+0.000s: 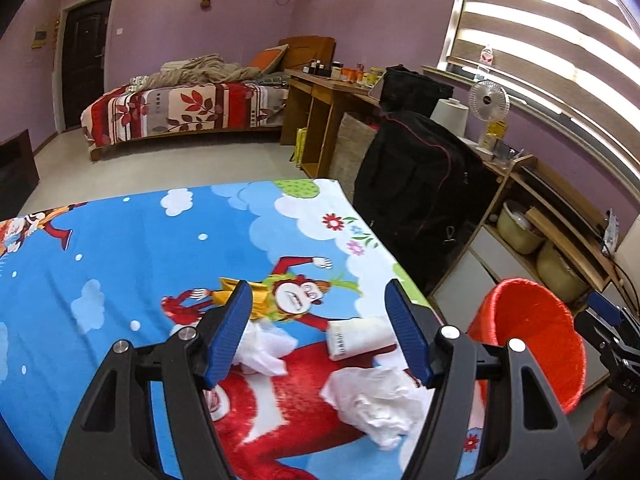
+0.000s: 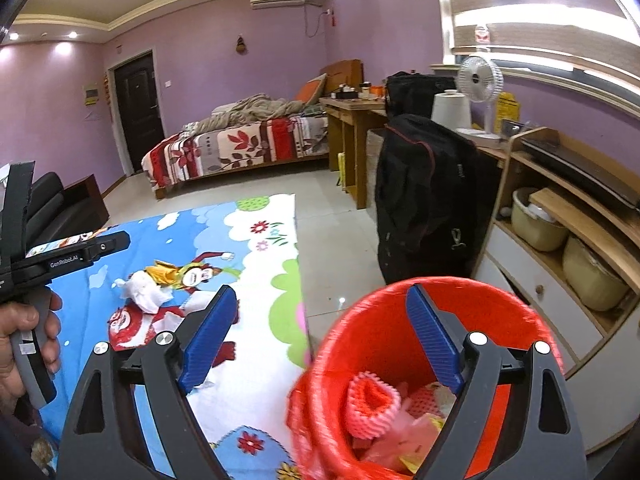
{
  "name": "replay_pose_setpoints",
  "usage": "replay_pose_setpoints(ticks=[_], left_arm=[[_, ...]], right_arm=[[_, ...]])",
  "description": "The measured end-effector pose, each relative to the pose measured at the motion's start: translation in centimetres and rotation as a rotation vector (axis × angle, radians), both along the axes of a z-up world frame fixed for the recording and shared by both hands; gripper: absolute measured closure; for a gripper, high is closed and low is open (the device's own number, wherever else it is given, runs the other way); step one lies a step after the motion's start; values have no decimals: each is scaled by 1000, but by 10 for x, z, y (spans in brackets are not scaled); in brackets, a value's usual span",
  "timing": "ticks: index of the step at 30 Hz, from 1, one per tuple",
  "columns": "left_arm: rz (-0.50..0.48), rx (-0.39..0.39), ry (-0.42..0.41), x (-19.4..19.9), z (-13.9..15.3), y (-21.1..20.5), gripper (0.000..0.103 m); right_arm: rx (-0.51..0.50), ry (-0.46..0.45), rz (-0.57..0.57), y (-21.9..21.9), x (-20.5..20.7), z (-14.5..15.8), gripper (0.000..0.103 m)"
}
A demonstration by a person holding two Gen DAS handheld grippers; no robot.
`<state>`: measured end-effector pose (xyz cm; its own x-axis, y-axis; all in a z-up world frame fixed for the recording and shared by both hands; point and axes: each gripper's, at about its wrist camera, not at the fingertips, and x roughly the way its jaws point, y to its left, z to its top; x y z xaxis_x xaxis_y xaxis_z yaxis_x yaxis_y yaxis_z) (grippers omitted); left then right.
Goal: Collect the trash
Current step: 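Move both grippers back to the crumpled tissues on the bedspread, then grasp a crumpled white tissue with the left gripper while the right grasps another tissue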
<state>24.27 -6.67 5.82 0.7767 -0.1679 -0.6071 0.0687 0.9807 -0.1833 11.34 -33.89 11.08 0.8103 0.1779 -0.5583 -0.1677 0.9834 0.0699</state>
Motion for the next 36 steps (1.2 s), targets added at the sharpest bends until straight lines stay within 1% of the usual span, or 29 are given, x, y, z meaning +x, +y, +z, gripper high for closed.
replay_pose_setpoints(ticks=[5, 12, 16, 20, 25, 26, 29, 30, 31, 34, 36], left_arm=[[4, 38, 14, 5, -13, 8, 37], [-9, 106, 74, 21, -41, 15, 37], [-3, 99, 130, 33, -59, 27, 37], [5, 111, 176, 45, -74, 34, 37], [-14, 135, 226, 53, -90, 36, 38], [-14, 137, 232, 54, -92, 36, 39], [-25, 149, 262, 55, -100, 38, 48], [-30, 158, 272, 56, -102, 38, 56], [-36, 171, 281, 56, -105, 39, 59], [-54, 155, 286, 53, -105, 47, 65], [-51, 149, 279, 50, -103, 48, 65]], right_arm=[[-1, 23, 41, 22, 9, -13, 21], [-1, 61, 104, 58, 20, -32, 21], [-7, 88, 135, 75, 25, -43, 21], [-5, 102, 158, 87, 28, -48, 21], [-24, 100, 189, 104, 32, -51, 20], [-24, 102, 193, 106, 33, -52, 20], [-29, 113, 207, 114, 35, -56, 19], [-35, 123, 214, 118, 36, -59, 19], [-38, 130, 219, 120, 37, -61, 19], [-53, 148, 230, 128, 38, -69, 19], [-56, 160, 236, 133, 38, -74, 19]])
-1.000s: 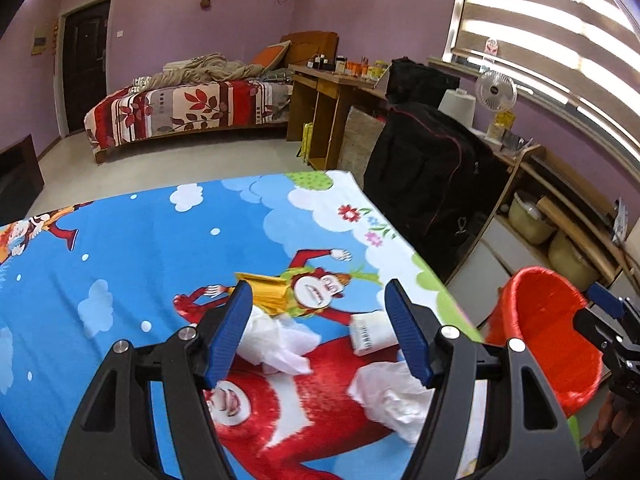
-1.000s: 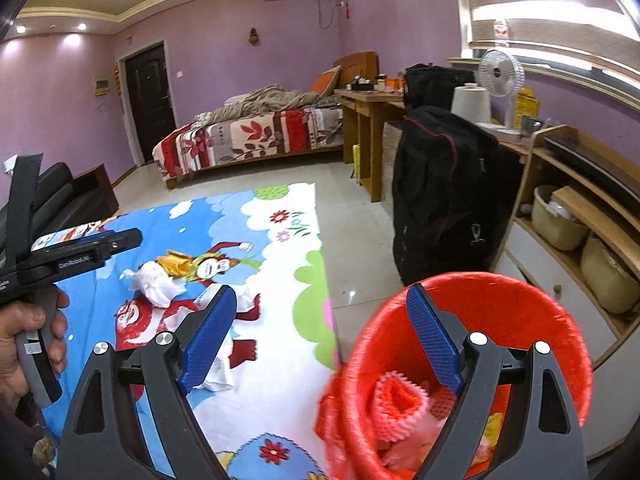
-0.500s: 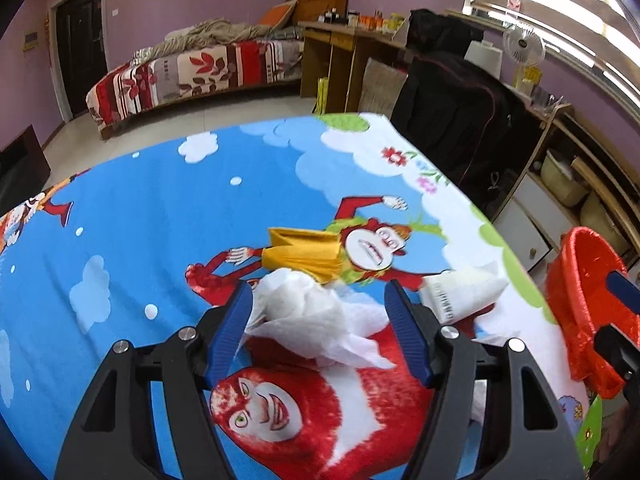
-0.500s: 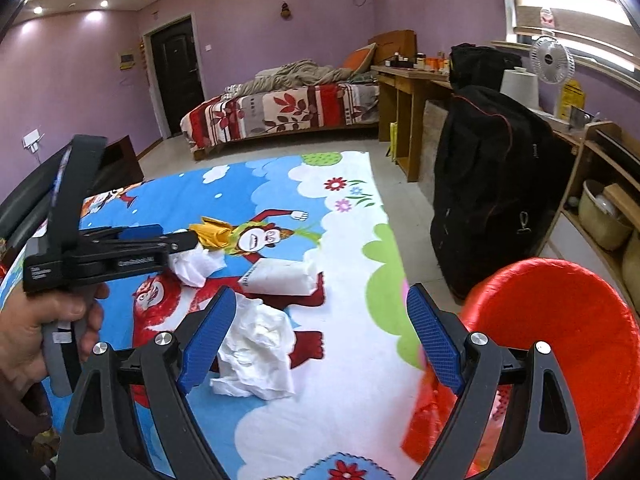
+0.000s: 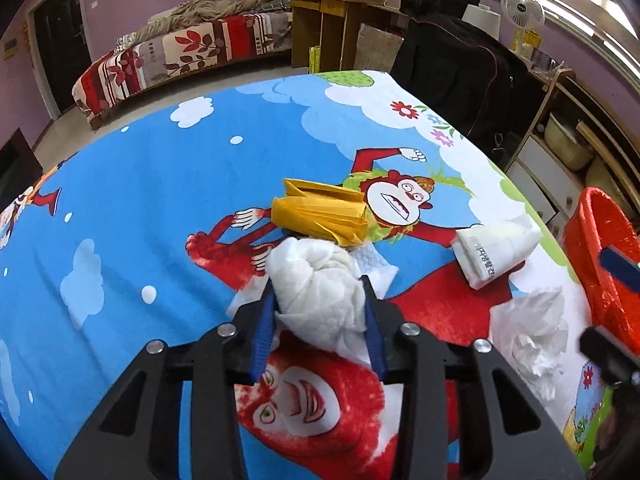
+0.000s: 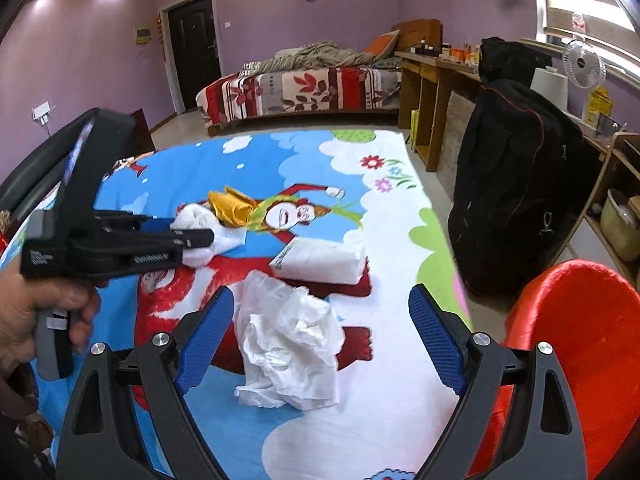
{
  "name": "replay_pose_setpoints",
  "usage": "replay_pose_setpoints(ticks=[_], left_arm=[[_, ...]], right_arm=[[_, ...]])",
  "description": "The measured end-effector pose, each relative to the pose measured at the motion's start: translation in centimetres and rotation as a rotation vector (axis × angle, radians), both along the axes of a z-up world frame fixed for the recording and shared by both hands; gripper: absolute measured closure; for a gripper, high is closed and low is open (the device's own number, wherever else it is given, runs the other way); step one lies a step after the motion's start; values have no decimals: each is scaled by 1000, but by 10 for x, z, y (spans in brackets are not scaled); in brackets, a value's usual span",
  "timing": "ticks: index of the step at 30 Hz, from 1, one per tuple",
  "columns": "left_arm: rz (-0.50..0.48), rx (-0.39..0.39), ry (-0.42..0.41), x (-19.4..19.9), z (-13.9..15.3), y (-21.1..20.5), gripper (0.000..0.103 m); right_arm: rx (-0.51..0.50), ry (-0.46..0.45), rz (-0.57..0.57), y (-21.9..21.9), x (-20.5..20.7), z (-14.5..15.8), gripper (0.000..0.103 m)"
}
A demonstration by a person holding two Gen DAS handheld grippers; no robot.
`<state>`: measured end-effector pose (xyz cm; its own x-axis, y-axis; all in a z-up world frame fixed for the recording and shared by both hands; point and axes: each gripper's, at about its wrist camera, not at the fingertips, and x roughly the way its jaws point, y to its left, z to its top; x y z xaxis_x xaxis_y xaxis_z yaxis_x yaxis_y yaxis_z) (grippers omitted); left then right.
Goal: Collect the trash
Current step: 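Grasp a crumpled white tissue with the left gripper while the right grasps another tissue, then lift both tissues and carry them over the red wastebasket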
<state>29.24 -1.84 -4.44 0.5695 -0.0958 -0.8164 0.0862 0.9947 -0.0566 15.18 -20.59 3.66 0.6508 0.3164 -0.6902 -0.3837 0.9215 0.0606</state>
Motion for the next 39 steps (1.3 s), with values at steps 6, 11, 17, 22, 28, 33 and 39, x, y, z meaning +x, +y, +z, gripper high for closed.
replay_pose_setpoints(ticks=[6, 11, 17, 22, 28, 33, 39], left_arm=[[33, -19, -45, -16, 9, -2, 65], [62, -49, -77, -30, 17, -3, 65], [90, -64, -120, -43, 31, -3, 65], [104, -71, -141, -49, 41, 0, 65], [105, -82, -142, -53, 42, -1, 65], [100, -88, -138, -54, 39, -3, 65], [95, -90, -144, -57, 41, -6, 65]], right_arm=[[-51, 16, 24, 13, -4, -11, 19], [-93, 35, 31, 19, -4, -18, 19], [-128, 58, 52, 28, -3, -28, 20], [-136, 89, 71, 35, -2, -37, 37], [-121, 102, 84, 33, -4, -38, 56], [-93, 101, 85, 25, -7, -33, 66], [-65, 87, 79, 16, -15, -28, 70]])
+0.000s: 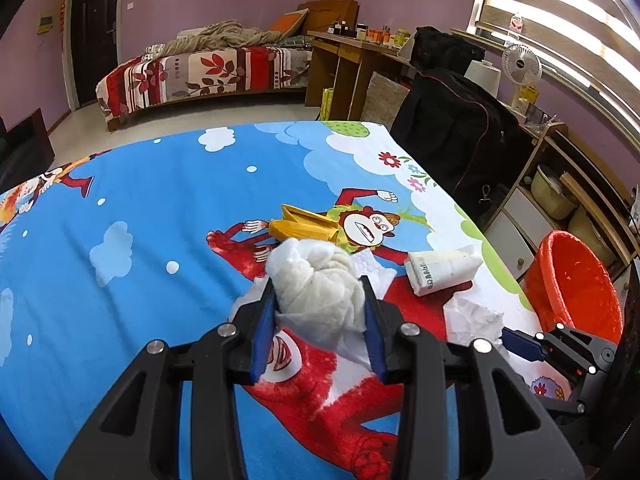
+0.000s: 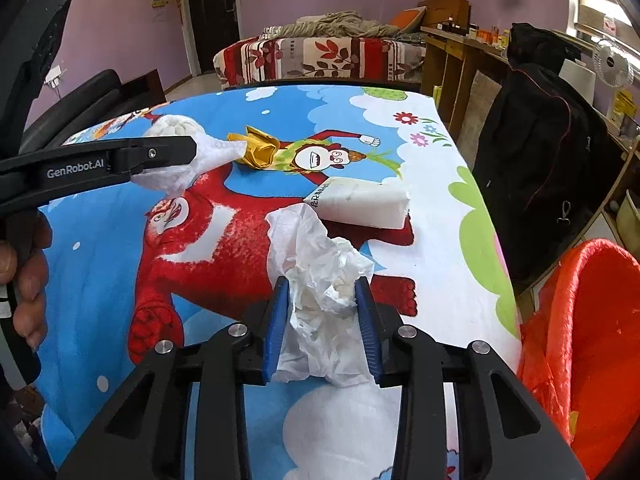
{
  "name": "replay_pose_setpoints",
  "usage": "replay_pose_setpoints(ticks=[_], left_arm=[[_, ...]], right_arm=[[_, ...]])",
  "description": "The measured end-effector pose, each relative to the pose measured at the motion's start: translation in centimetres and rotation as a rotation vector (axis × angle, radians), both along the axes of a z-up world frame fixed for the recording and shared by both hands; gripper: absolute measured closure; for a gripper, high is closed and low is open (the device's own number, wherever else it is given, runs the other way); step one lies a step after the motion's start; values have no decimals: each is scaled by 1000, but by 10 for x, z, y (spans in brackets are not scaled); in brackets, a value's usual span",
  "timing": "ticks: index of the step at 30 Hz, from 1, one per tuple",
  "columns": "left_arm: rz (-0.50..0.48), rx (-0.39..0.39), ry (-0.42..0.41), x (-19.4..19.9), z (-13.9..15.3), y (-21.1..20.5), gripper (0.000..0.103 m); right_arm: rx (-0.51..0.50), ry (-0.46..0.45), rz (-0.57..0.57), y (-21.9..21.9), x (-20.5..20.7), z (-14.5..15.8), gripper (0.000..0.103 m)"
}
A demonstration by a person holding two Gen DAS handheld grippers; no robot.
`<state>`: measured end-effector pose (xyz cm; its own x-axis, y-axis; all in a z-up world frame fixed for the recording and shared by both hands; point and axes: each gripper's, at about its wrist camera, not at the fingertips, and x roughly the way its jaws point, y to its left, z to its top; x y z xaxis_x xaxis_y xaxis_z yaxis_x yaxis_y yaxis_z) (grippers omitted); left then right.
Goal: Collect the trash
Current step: 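Lift both tissues and carry them over the red wastebasket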
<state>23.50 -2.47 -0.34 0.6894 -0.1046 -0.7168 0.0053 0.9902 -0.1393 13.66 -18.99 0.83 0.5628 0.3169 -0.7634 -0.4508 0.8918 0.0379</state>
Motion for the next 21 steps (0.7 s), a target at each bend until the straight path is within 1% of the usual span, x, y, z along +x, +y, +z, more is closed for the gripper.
replay_pose_setpoints(ticks=[11, 21], left_arm=[[-28, 4, -22, -5, 12, -15, 65], [-89, 21, -52, -11, 28, -44, 65]], right_arm=[[39, -64, -56, -36, -16, 32, 71], [31, -134, -133, -74, -23, 60, 71]])
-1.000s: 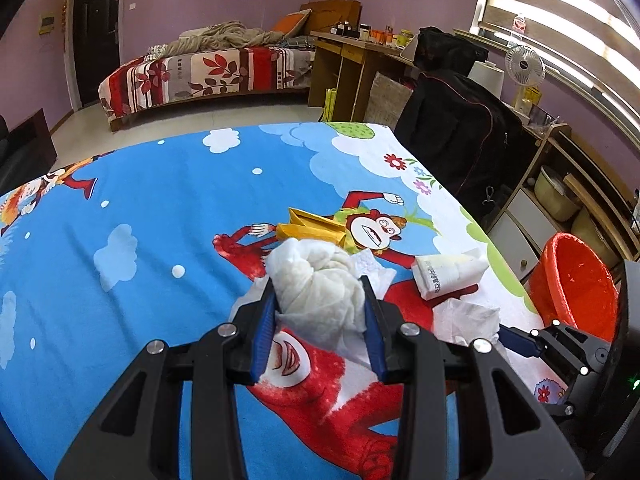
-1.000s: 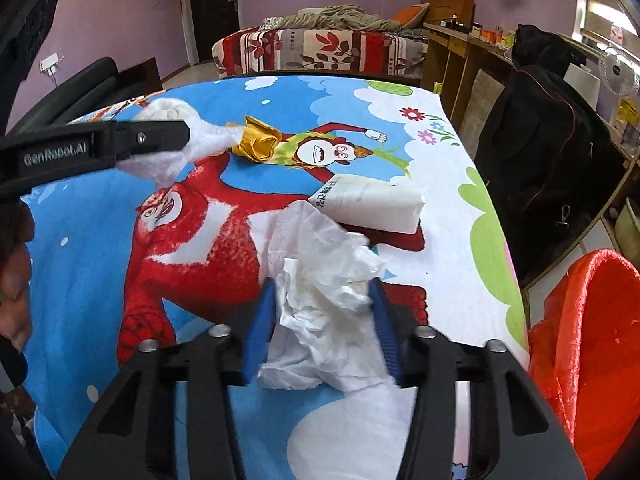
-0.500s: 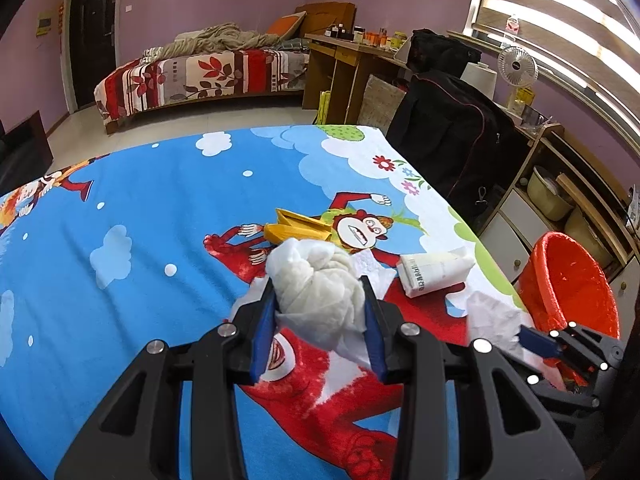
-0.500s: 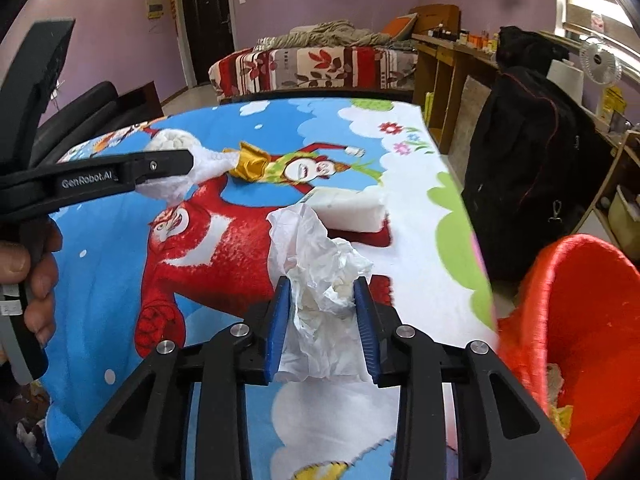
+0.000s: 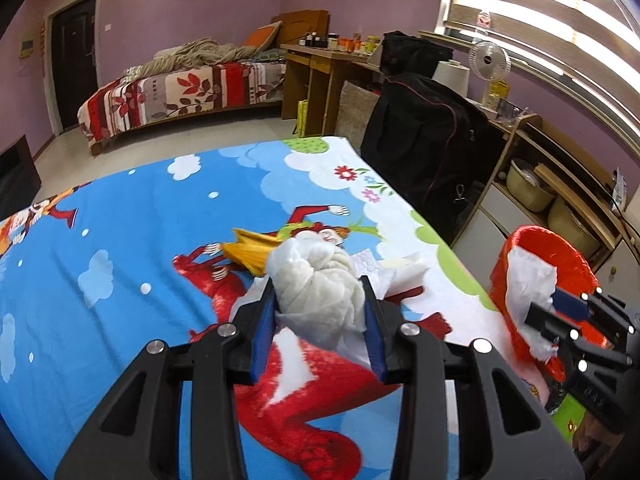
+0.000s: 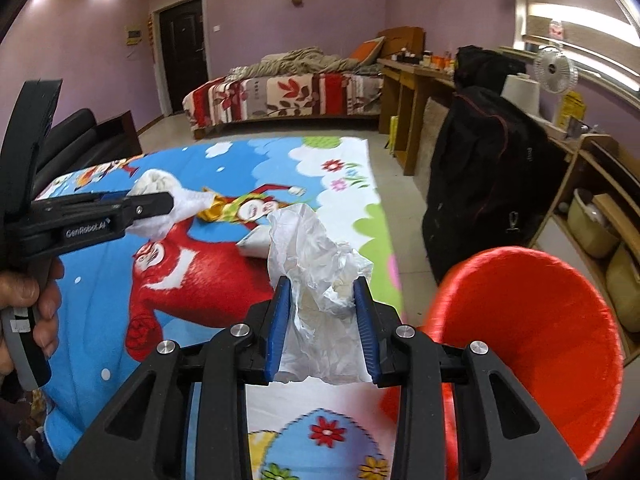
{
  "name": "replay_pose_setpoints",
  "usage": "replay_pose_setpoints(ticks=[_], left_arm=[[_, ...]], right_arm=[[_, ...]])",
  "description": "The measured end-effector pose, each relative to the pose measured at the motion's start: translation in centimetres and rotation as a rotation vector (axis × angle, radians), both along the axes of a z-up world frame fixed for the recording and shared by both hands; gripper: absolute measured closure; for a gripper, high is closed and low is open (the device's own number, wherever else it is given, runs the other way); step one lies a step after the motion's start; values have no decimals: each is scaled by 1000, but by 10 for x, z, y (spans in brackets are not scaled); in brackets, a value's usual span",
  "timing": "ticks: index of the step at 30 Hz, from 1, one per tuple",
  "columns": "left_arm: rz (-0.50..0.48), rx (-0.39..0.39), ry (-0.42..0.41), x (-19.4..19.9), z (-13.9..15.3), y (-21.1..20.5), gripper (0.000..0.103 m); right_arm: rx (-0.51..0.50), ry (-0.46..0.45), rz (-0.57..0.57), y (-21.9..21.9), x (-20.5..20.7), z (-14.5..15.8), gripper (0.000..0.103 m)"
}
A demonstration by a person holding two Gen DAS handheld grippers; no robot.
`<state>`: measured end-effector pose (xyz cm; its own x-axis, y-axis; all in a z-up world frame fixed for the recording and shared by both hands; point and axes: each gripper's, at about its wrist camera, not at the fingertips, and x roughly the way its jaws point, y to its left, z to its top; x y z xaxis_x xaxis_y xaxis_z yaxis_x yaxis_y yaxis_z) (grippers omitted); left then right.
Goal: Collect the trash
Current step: 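Lift both tissues and carry them over the red wastebasket, then open both grippers to drop the tissues into the wastebasket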
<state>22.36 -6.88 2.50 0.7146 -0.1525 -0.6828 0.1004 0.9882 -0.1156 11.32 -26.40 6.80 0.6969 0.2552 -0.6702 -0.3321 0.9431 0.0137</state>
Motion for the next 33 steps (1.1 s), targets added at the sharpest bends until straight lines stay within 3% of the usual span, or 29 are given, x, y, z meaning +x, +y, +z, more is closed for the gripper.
replay_pose_setpoints(ticks=[12, 33], left_arm=[[-123, 43, -23, -4, 14, -61, 65], [-391, 66, -24, -12, 19, -187, 65]], right_arm=[[23, -38, -116, -60, -5, 20, 71], [17, -46, -315, -162, -13, 15, 71]])
